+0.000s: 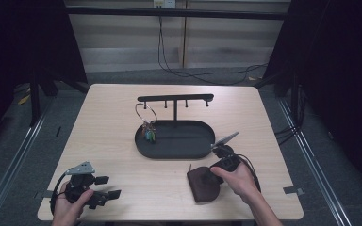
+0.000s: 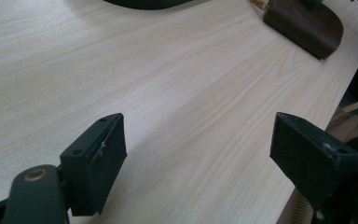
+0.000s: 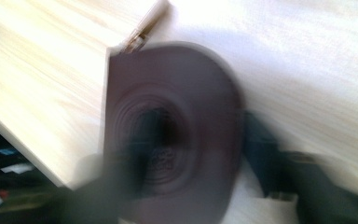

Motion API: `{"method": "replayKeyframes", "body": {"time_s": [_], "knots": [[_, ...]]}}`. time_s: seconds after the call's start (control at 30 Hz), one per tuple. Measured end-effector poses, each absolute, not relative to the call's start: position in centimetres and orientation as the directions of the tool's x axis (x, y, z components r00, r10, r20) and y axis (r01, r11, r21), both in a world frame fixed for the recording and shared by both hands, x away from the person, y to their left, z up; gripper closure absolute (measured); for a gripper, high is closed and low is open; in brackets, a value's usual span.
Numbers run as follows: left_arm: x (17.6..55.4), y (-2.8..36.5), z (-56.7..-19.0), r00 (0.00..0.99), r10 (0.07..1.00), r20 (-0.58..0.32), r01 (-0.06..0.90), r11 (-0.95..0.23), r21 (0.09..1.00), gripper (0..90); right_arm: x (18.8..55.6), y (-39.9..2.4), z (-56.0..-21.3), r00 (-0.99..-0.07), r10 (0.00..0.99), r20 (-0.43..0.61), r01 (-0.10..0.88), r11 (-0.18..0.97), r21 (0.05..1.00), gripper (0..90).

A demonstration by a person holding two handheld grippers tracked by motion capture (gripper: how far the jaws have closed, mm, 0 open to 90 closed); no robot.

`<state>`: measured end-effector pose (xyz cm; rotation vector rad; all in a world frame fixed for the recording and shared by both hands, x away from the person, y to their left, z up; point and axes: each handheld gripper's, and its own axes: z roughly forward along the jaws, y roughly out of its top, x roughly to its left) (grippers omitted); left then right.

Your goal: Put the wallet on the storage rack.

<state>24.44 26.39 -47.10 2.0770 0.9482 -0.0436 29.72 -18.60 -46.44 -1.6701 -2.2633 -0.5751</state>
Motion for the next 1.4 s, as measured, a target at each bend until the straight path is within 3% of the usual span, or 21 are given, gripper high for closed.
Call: {"method": "replayKeyframes", "body": {"time_s": [0.2,0.3,0.67,1.4], "knots": [[24.5,26.4,-47.1,0.713,0.615,-0.338,0.639,-0.369,0.675,18.2,29.9,-19.2,-46.6,-0.283,0.837,0.468,0.959,0.237,0.155,65.0],[24.5,26.4,-47.1,0.712,0.612,-0.345,0.641,-0.365,0.675,18.2,29.9,-19.5,-46.2,-0.274,0.834,0.479,0.961,0.219,0.169,72.5],[24.5,26.4,-47.1,0.714,0.612,-0.341,0.639,-0.369,0.675,18.3,29.8,-19.2,-44.6,-0.298,0.826,0.478,0.953,0.226,0.203,80.4],[24.6,26.6,-47.1,0.715,0.607,-0.347,0.639,-0.366,0.677,18.3,29.9,-17.0,-41.2,-0.378,0.869,0.320,0.922,0.322,0.213,83.6]]}}
